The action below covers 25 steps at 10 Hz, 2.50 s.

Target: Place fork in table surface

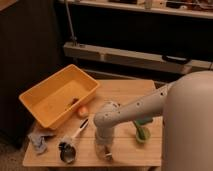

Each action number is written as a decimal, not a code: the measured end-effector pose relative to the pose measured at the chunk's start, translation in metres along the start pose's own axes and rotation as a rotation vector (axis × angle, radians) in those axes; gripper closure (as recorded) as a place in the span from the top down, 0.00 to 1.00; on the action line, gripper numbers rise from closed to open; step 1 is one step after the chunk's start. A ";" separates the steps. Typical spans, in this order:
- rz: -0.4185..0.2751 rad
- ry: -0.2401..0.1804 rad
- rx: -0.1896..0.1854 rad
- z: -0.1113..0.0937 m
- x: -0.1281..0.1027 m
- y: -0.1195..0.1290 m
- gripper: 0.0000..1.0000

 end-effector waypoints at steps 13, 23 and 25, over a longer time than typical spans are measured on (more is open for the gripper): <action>0.123 0.035 0.051 -0.003 -0.002 -0.021 0.18; 0.156 -0.425 -0.104 -0.242 -0.035 -0.044 0.18; 0.180 -0.530 -0.132 -0.285 -0.036 -0.056 0.18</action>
